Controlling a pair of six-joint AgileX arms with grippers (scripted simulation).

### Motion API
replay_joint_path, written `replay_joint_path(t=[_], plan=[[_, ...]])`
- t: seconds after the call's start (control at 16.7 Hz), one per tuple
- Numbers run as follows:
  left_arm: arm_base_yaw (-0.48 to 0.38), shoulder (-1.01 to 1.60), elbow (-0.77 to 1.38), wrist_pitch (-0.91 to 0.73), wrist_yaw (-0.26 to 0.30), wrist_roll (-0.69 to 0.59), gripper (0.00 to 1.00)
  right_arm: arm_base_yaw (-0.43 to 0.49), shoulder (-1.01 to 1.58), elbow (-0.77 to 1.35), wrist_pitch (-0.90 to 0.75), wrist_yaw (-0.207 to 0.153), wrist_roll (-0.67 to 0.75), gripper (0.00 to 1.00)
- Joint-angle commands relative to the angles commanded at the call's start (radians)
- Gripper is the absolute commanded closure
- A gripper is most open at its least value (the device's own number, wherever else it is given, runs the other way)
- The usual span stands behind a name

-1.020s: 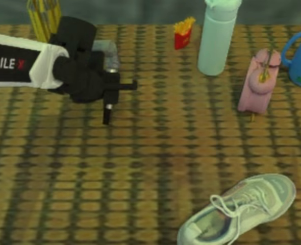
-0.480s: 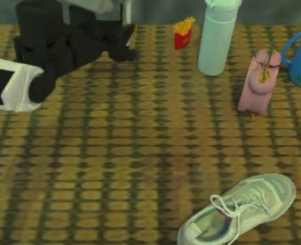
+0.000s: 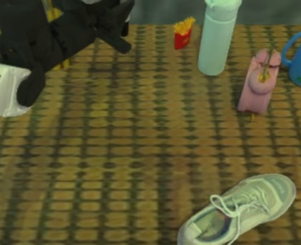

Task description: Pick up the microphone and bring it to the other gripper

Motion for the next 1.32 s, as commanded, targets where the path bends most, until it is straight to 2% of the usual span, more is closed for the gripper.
replay_joint_path(t=[0.18,0.3,0.66,0.78,0.9,1.32], plan=[[-0.009,0.001,0.003,-0.002,-0.005,0.0,1.0,0.0,0.0,0.0,0.0,0.0,0.0,0.0],[-0.042,-0.031,-0.018,-0.004,-0.042,0.0,1.0,0.0,0.0,0.0,0.0,0.0,0.0,0.0],[-0.252,-0.226,-0.151,-0.013,-0.271,-0.007,1.0,0.0,0.0,0.0,0.0,0.0,0.0,0.0],[-0.309,-0.281,-0.185,-0.013,-0.33,-0.008,1.0,0.0,0.0,0.0,0.0,0.0,0.0,0.0],[-0.328,-0.299,-0.196,-0.012,-0.348,-0.008,1.0,0.0,0.0,0.0,0.0,0.0,0.0,0.0],[-0.328,-0.299,-0.196,-0.012,-0.348,-0.008,1.0,0.0,0.0,0.0,0.0,0.0,0.0,0.0]])
